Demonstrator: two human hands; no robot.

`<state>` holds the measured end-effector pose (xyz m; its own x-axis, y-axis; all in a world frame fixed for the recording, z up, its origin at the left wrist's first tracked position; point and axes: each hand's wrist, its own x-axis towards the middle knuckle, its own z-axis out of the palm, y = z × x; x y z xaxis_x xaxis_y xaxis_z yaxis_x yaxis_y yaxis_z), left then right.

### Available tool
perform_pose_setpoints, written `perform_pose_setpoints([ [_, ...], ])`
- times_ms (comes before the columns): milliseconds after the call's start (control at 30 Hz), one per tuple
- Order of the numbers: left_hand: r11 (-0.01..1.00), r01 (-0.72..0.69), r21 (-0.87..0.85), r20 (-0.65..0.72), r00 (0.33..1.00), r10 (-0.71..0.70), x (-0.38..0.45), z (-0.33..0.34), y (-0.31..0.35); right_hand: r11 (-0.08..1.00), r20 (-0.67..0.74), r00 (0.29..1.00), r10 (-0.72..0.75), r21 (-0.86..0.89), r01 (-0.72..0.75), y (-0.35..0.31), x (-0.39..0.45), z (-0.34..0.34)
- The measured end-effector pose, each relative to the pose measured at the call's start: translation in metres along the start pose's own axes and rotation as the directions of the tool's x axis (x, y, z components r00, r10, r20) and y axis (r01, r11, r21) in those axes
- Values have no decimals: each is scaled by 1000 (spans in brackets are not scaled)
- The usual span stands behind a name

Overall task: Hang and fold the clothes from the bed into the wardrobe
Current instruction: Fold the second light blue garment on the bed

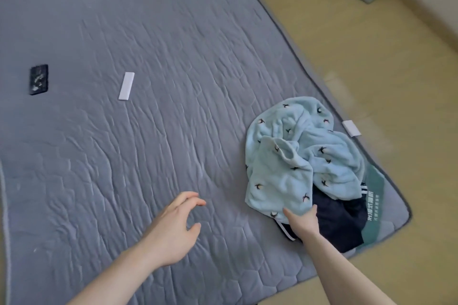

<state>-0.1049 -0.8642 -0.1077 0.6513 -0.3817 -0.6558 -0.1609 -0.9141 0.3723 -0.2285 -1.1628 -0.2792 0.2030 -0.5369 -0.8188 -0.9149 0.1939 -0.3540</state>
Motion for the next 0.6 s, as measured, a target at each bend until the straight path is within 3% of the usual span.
perform_pose_setpoints([
  [133,1000,2,14,-19,1000,-2,11,11,-13,999,-31,999,35,-4,-35,-8,21,15],
  [267,999,27,-22,-36,999,-28,-10,8,-16,975,19,975,-221,11,221,-32,-37,25],
  [400,997,37,-73,-33,999,-40,-55,-7,-11,887,205,870,-448,219,406,-65,-155,16],
  [500,991,16,-134,-37,999,-22,-101,-23,-8,824,266,799,-539,363,435,-96,-245,-10],
  [600,962,-81,-261,-125,991,50,-156,-48,1,766,325,719,-615,462,446,-132,-338,-36],
])
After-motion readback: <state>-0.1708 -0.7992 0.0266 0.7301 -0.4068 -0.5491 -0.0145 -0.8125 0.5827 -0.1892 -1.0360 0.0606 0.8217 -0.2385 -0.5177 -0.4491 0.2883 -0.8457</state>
